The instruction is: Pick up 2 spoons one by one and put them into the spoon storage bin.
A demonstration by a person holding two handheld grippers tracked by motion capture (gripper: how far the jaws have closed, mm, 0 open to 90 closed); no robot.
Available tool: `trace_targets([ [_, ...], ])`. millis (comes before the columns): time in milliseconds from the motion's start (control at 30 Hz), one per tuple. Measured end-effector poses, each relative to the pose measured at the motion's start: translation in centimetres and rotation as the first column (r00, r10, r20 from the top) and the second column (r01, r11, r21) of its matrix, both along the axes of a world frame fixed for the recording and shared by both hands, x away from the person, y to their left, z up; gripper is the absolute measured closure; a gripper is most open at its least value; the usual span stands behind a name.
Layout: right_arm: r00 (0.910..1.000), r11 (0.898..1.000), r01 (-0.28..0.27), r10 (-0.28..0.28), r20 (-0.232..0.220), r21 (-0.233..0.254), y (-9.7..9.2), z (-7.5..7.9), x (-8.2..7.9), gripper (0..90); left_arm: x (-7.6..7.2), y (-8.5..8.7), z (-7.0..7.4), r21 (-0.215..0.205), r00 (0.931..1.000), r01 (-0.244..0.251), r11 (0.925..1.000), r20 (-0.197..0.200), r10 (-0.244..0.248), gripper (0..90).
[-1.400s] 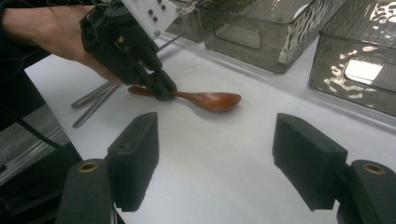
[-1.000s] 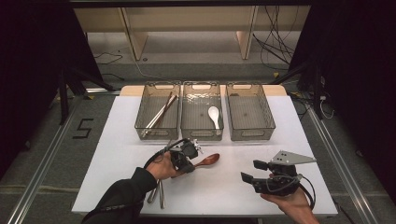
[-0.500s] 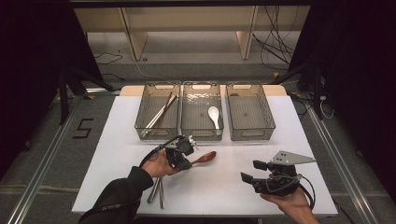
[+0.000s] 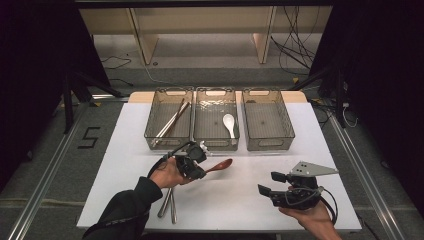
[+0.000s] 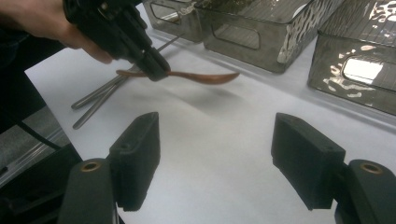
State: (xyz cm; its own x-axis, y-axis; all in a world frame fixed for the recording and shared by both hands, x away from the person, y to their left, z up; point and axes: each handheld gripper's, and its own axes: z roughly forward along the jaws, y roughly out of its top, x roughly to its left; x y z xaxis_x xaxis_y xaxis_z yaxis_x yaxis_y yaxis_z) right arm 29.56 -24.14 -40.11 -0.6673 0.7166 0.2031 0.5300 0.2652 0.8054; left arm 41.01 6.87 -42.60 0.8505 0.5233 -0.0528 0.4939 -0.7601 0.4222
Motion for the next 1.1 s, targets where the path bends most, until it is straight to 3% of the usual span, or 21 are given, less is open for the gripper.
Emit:
trace_targets([
  [100, 1.0000, 1.000, 0.000, 0.000, -0.001, 0.000, 0.0, 0.0, 0.0, 33.6, 0.1, 0.3, 1.6, -0.059, 0.9997, -0.014, 0.9982, 0.018, 0.015, 80.5],
  [167, 1.0000, 1.000, 0.002, -0.002, -0.001, 0.002, 0.0, -0.1, 0.0, 33.6, 0.5, 0.6, 2.8, -0.123, 0.9994, -0.030, 0.9920, 0.010, 0.032, 80.5],
  [267, 1.0000, 1.000, 0.002, -0.002, -0.005, 0.001, 0.1, -0.1, 0.1, 33.6, 1.4, 1.1, 4.2, -0.173, 0.9959, -0.077, 0.9820, 0.033, 0.084, 80.5],
  [333, 1.0000, 1.000, -0.001, 0.001, -0.005, 0.004, 0.1, -0.1, 0.1, 33.6, 2.4, 1.3, 4.6, -0.216, 0.9907, -0.123, 0.9685, 0.030, 0.133, 80.5],
  [567, 0.9998, 1.000, -0.009, 0.009, -0.016, 0.001, 0.4, -0.3, 0.2, 33.6, 5.5, 1.1, 5.7, -0.225, 0.9722, -0.213, 0.9507, 0.048, 0.229, 80.6],
  [733, 0.9999, 1.000, -0.009, 0.009, -0.013, 0.007, 0.3, -0.3, 0.2, 33.6, 7.0, 1.0, 6.2, -0.253, 0.9581, -0.260, 0.9320, 0.053, 0.282, 80.6],
  [1067, 0.9999, 1.000, -0.011, 0.011, -0.011, 0.009, 0.3, -0.2, 0.2, 33.5, 9.2, 1.0, 6.8, -0.266, 0.9415, -0.305, 0.9145, 0.060, 0.332, 80.7],
  [1100, 0.9999, 1.000, -0.011, 0.011, -0.009, 0.009, 0.3, -0.2, 0.2, 33.4, 9.3, 0.9, 6.8, -0.271, 0.9383, -0.312, 0.9103, 0.061, 0.340, 80.8],
])
